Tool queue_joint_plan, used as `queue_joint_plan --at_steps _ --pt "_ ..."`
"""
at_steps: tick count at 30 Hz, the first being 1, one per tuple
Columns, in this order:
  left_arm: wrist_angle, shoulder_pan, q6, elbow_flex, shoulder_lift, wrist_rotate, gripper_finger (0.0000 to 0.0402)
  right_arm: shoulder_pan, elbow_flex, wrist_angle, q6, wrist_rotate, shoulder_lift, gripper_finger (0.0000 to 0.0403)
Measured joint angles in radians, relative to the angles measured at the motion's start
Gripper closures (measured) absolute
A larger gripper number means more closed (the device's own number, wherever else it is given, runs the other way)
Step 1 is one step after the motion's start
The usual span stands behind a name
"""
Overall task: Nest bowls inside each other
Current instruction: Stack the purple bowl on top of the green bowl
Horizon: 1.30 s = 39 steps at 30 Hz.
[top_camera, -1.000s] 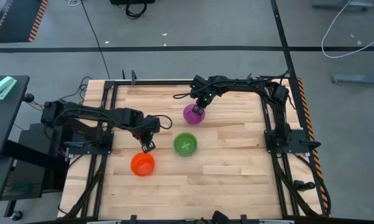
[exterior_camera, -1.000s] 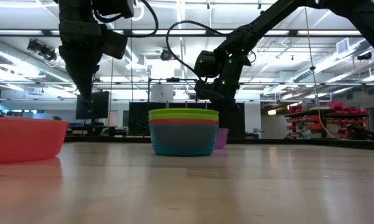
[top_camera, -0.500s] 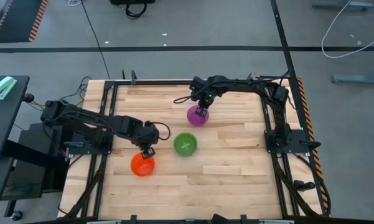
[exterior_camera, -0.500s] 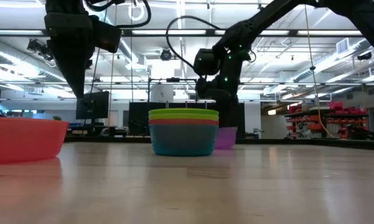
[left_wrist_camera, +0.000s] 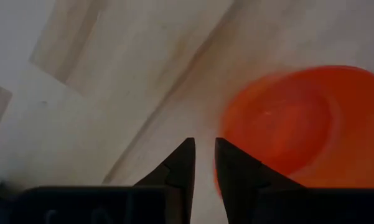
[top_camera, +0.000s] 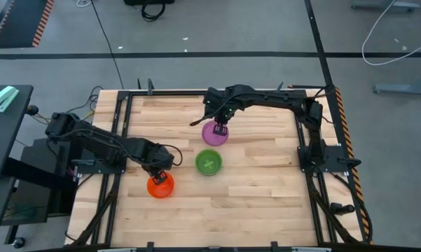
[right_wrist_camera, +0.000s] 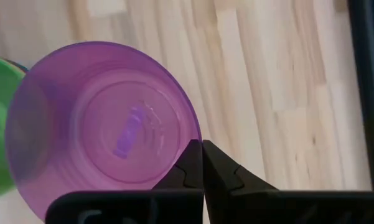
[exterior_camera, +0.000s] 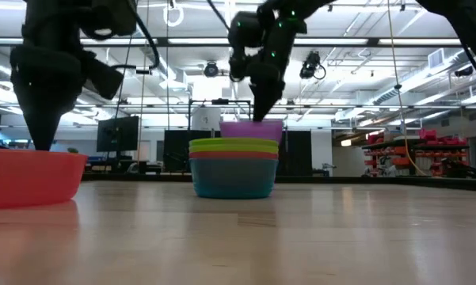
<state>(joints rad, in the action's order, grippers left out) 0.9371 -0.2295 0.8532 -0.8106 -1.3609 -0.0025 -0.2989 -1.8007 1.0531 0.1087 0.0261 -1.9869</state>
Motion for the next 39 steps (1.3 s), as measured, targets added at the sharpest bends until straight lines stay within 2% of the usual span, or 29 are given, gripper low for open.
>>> queue_joint_plan --at_steps 4,21,39 --pt "0.0 -0.022 0.015 -0.023 0.002 0.021 0.0323 0.041 -0.034 0.015 -0.003 0.0 0.001 0.0402" --pt "-0.071 -0.131 0.169 -0.027 0.001 0.026 0.0293 0.222 -0.018 0.018 -0.029 0.0 0.0 0.0403" --pt "0.036 -0.114 0.213 -0.026 -0.046 -0.071 0.0289 0.249 0.017 -0.037 -0.063 -0.001 0.0 0.0403"
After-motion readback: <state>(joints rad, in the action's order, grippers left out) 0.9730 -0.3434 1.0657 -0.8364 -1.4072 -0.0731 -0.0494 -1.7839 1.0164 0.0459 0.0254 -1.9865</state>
